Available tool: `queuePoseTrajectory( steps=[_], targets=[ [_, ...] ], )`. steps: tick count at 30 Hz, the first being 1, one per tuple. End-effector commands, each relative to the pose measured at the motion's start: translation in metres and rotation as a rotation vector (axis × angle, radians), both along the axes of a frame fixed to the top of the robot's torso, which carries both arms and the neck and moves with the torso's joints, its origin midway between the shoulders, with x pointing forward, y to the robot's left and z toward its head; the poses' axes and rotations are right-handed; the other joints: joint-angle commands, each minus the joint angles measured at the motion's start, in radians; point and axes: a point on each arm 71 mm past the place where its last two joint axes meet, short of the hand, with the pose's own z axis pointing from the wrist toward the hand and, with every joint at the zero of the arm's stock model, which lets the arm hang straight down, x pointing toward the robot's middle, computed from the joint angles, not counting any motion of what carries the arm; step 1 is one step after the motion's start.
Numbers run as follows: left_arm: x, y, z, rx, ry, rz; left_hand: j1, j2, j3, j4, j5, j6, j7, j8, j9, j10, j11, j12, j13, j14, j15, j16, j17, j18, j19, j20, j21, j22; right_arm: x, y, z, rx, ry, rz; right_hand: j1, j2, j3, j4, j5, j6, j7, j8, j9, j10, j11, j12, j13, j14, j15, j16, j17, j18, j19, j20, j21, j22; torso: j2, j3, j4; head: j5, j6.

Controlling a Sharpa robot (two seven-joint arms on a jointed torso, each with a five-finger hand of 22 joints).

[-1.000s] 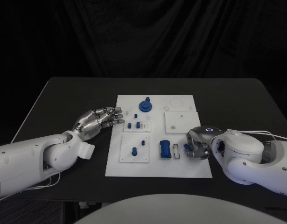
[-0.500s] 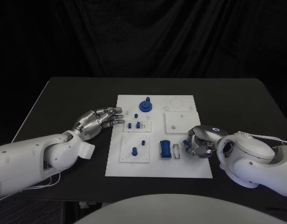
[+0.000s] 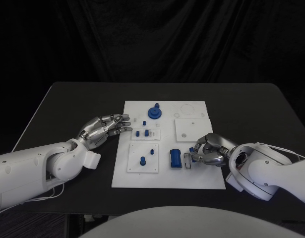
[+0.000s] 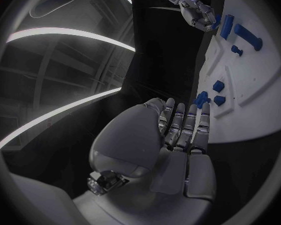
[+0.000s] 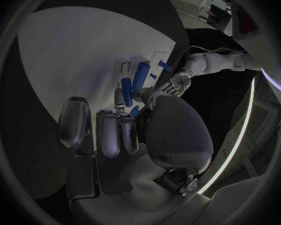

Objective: Assemble the parts on the task board

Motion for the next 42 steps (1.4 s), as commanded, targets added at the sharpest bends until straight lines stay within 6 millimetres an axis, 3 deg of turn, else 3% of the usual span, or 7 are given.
queuePoseTrajectory(
  steps=[1,6,12,25,32,36,42],
  targets=[
    [0.0,-0.002,0.0,-0.018,-0.002,-0.007,0.007,0.002,0.006,-0.002,-0.001,0.002,0.008,0.0,-0.001,-0.002,0.006,0.002,0.002,-0.002,0.003,0.003,0.0,0.012,0.001,0.0,0.003,-0.001,-0.001,0.002,-0.003,0.046,0.051,-0.026,-0.015,0.004,0.029,-0.032,-0.021,0.008,-0.011,-0.007,0.006,0.07,0.0,-0.001,0.22,0.058,-0.002,-0.001,0.017,-0.006,-0.002,0.001,-0.008,0.168,0.0,0.0001,0.0001,-0.001,0.0],
    [-0.001,-0.002,0.0,-0.019,0.0,-0.009,0.007,0.002,0.007,-0.002,0.0,0.002,0.009,0.001,-0.001,-0.001,0.006,0.003,0.002,-0.002,0.003,0.003,0.001,0.012,0.001,0.0,0.003,-0.002,-0.001,0.004,-0.005,0.03,0.08,-0.02,-0.034,0.011,0.013,-0.021,-0.072,0.007,-0.01,-0.017,0.012,0.068,0.001,-0.002,0.217,0.058,-0.001,-0.002,0.014,-0.004,-0.005,0.002,-0.017,0.166,0.001,0.0,0.0004,0.003,0.0],
    [-0.001,-0.002,-0.002,-0.019,0.004,-0.009,0.007,0.002,0.007,-0.002,0.0,0.002,0.009,0.001,-0.001,-0.001,0.006,0.003,0.002,-0.002,0.003,0.003,0.001,0.012,0.001,0.0,0.003,-0.002,-0.002,0.003,-0.009,0.0,0.113,-0.01,-0.046,0.016,-0.018,-0.014,-0.035,0.009,-0.01,-0.022,0.016,0.065,0.001,-0.004,0.214,0.058,0.0,-0.003,0.013,-0.003,-0.008,0.002,-0.023,0.164,0.001,-0.0003,0.0008,0.002,0.0],
    [-0.003,-0.004,-0.005,-0.021,0.012,-0.014,0.007,0.002,0.008,-0.003,0.0,0.002,0.009,0.001,-0.001,-0.001,0.006,0.003,0.002,-0.002,0.004,0.003,0.001,0.011,0.001,0.0,0.003,-0.002,-0.005,0.002,-0.014,-0.027,0.137,0.0,-0.049,0.033,-0.059,-0.01,-0.073,0.01,-0.011,-0.032,0.023,0.064,0.001,-0.004,0.213,0.058,-0.001,-0.004,0.012,-0.002,-0.01,0.002,-0.028,0.163,0.0,-0.0004,0.0001,0.003,0.0],
    [-0.003,-0.003,-0.005,-0.022,0.013,-0.015,0.007,0.002,0.01,-0.003,0.0,0.002,0.009,0.001,-0.001,0.0,0.006,0.002,0.002,-0.002,0.004,0.003,0.001,0.011,0.001,0.0,0.003,-0.002,-0.005,0.003,-0.016,-0.02,0.13,0.0,-0.057,0.05,-0.099,0.008,-0.169,0.015,-0.011,-0.049,0.028,0.064,0.002,-0.004,0.214,0.058,0.0,-0.004,0.011,-0.003,-0.008,0.003,-0.027,0.163,0.0,0.0001,-0.0005,0.004,0.0],
    [-0.003,-0.003,-0.006,-0.021,0.014,-0.015,0.007,0.002,0.01,-0.003,0.0,0.002,0.009,0.001,-0.001,0.0,0.006,0.002,0.002,-0.002,0.004,0.003,0.001,0.011,0.001,0.0,0.003,-0.002,-0.004,0.004,-0.016,-0.012,0.12,-0.002,-0.057,0.053,-0.106,0.012,-0.185,0.016,-0.011,-0.052,0.029,0.065,0.002,-0.003,0.215,0.058,0.0,-0.004,0.012,-0.003,-0.008,0.003,-0.028,0.163,0.001,0.0002,-0.0006,0.005,0.0],
    [-0.003,-0.002,-0.006,-0.019,0.016,-0.014,0.007,0.002,0.01,-0.003,0.0,0.002,0.009,0.001,-0.001,0.0,0.006,0.002,0.002,-0.002,0.004,0.003,0.001,0.011,0.001,0.0,0.003,-0.002,-0.003,0.005,-0.016,-0.005,0.109,-0.005,-0.069,0.063,-0.134,0.035,-0.25,0.02,-0.009,-0.063,0.031,0.065,0.004,-0.003,0.215,0.058,0.002,-0.004,0.012,-0.003,-0.008,0.004,-0.028,0.163,0.0,0.0,0.0004,0.006,0.0]
  ],
)
